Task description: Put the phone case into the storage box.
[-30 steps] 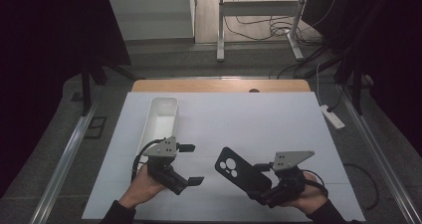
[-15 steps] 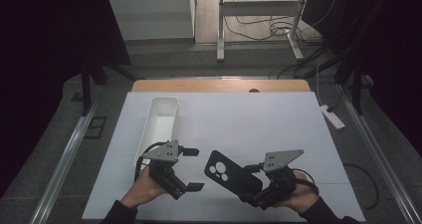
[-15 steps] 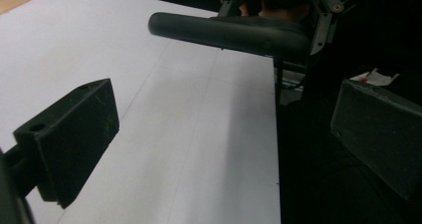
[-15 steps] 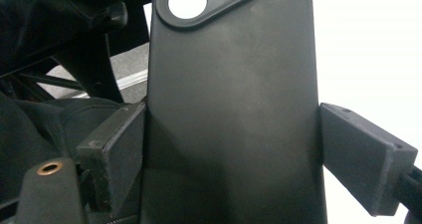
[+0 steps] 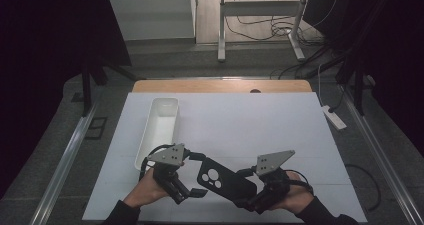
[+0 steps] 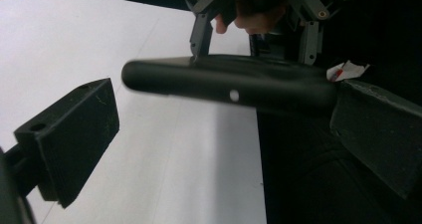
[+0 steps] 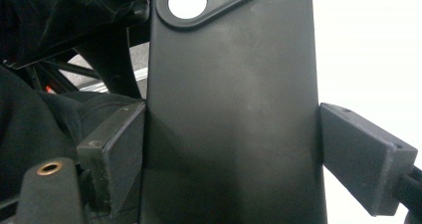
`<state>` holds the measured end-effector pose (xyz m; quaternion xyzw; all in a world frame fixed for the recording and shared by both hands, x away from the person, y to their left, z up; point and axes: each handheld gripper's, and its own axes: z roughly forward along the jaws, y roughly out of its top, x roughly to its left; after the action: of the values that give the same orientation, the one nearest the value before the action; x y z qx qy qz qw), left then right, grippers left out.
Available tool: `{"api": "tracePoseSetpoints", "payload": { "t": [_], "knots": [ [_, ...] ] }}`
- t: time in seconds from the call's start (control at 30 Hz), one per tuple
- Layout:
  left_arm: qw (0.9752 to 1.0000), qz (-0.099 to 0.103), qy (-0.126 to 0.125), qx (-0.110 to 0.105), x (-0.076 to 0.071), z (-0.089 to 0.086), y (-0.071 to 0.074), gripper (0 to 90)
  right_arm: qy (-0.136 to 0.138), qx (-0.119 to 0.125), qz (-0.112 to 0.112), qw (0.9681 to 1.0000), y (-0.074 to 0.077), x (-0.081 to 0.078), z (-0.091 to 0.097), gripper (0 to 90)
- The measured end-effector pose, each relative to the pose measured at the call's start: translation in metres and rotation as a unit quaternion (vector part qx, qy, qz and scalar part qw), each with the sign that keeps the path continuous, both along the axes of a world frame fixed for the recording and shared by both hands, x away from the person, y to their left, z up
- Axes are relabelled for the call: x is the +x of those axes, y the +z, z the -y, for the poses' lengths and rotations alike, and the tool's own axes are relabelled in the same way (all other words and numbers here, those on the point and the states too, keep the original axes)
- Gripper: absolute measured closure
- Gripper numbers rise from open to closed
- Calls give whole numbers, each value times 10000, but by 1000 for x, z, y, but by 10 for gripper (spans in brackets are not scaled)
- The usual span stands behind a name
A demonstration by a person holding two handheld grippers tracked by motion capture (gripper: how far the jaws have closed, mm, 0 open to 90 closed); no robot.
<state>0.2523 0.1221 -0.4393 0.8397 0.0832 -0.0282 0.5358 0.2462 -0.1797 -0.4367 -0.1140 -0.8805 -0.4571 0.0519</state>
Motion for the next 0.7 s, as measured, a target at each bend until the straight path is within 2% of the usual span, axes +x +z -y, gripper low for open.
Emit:
{"api": "tracePoseSetpoints", "payload": {
  "t": [0.43, 0.7],
  "knots": [
    [9996, -55, -273, 86, -1, 7, -2, 20, 219, -63, -91, 9997, -2, -1, -10, 149],
    [9991, -106, -420, 41, -2, 7, -2, 67, 373, -46, -72, 9993, -1, -2, -14, 148]
  ]
}}
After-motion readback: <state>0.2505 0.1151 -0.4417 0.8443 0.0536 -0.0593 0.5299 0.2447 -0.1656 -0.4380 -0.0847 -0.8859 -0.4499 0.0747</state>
